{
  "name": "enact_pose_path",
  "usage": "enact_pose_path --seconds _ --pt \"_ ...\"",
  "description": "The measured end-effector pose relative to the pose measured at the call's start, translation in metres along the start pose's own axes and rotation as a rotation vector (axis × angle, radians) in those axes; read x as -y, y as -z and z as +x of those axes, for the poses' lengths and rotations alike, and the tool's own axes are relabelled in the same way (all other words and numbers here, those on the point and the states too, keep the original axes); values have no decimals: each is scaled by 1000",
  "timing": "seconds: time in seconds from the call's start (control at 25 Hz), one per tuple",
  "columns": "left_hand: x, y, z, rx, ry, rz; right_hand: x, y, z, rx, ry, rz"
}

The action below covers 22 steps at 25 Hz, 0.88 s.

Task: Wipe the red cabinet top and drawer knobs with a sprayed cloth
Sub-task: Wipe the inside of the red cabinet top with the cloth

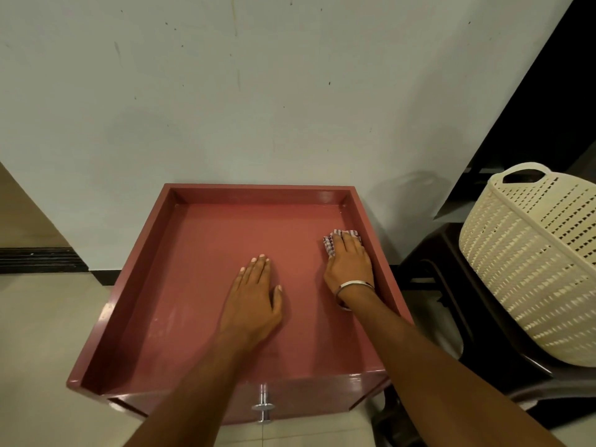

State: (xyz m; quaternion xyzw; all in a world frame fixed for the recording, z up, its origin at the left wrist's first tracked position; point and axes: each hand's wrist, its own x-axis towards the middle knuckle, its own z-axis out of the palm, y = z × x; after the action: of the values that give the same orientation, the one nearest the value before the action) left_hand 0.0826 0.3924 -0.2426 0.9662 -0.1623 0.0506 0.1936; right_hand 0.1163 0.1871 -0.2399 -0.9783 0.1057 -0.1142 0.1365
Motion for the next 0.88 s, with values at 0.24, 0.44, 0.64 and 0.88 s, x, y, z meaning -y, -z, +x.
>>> enact_pose_path --seconds 0.24,0.44,0.64,0.88 --pt "-6 4 -20 13 23 -17 -3 10 -36 14 -12 24" --pt "-5 5 -36 1 29 -8 -7 14 -65 44 45 22" --pt "-7 6 -51 9 29 6 -3 19 -86 -9 -9 21" --pt "-13 10 -62 15 46 -9 -5 26 -103 -1 -34 26"
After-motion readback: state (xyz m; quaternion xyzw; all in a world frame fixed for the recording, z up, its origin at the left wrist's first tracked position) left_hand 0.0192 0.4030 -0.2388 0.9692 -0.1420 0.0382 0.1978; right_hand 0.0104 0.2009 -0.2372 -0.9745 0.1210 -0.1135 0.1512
